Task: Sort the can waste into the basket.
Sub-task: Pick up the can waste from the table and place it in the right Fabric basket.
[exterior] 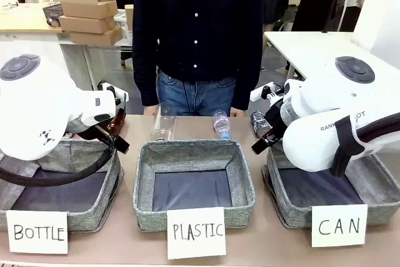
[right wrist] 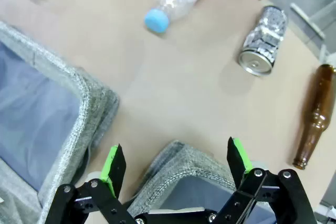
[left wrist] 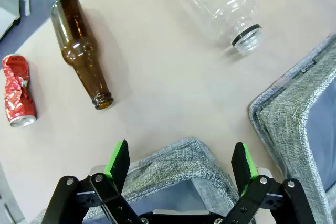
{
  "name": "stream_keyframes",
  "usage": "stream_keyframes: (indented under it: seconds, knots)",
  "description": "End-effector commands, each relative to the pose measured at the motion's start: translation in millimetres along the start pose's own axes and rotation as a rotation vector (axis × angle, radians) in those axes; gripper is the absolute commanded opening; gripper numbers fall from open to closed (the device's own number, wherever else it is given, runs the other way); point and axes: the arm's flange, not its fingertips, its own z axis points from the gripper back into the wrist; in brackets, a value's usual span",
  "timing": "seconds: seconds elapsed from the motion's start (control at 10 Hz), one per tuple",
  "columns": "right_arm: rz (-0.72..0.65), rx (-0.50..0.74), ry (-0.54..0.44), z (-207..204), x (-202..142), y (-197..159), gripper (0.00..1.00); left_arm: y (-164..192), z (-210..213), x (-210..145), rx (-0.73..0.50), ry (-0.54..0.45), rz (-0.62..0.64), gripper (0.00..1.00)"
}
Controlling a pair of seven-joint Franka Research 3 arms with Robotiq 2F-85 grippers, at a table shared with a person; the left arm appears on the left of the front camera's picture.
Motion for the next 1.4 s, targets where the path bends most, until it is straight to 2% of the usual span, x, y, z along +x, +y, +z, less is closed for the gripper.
stream_keyframes:
  seconds: [0.0,0.9,1.0,1.1,1.2,1.3]
  knots:
    - [0.0,0.0,0.0,0,0,0,1.0,0,0,0,0.0,0.0,0.0,1.0]
    - [0.001,0.0,0.0,0,0,0,1.0,0,0,0,0.0,0.0,0.001,1.0]
    - [-0.056,-0.036,-0.001,44,10,-1,1.0,-2,46,13,0.012,0.03,0.006,1.0]
    - [-0.078,-0.01,0.0,106,12,-1,1.0,-1,110,17,-0.047,0.089,0.127,1.0]
    - [-0.068,-0.045,0.025,156,6,5,1.0,-10,166,8,-0.131,0.04,0.098,1.0]
    - [-0.003,-0.059,0.091,191,-7,17,1.0,-25,200,-7,-0.141,0.007,0.036,1.0]
